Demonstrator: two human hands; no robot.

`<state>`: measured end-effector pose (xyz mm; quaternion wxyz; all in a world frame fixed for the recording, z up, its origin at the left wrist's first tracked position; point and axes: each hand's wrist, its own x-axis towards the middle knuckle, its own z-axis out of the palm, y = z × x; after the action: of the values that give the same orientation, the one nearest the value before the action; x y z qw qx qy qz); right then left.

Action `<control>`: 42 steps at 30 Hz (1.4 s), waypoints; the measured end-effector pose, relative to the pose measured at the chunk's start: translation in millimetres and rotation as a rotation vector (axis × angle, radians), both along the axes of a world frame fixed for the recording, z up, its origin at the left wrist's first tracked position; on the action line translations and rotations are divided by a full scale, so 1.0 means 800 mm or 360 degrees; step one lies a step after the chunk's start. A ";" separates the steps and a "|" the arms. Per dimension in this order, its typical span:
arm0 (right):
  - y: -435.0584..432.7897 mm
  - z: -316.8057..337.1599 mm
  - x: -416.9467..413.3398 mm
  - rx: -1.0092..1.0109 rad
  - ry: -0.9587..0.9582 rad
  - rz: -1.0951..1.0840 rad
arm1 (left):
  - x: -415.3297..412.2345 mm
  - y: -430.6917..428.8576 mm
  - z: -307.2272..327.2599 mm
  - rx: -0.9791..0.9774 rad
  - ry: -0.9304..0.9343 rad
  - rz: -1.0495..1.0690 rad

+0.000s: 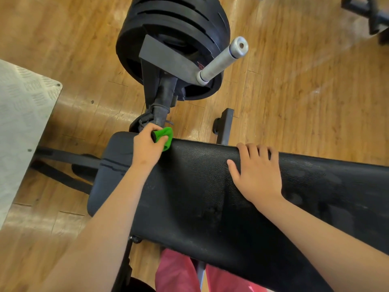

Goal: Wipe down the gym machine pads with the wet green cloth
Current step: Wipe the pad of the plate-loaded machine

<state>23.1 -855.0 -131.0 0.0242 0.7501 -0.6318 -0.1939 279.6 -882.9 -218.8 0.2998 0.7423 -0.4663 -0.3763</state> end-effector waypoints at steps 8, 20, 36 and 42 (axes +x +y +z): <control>0.000 -0.002 0.000 -0.0010 -0.0009 0.0011 | 0.017 0.037 -0.022 -0.0099 -0.0192 0.0165; 0.001 -0.001 0.002 -0.0020 -0.0013 0.0006 | -0.009 0.069 0.000 -0.0073 -0.0040 0.0213; 0.001 -0.003 0.001 -0.0036 -0.0008 0.0015 | 0.023 0.094 -0.017 0.0007 -0.0343 0.0295; 0.000 -0.005 0.001 -0.0042 -0.0025 0.0014 | -0.024 0.147 -0.003 -0.0227 -0.0217 -0.0002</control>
<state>24.1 -854.9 -134.8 0.0302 0.7540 -0.6312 -0.1796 260.2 -765.6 -221.1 0.3192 0.7427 -0.5116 -0.2912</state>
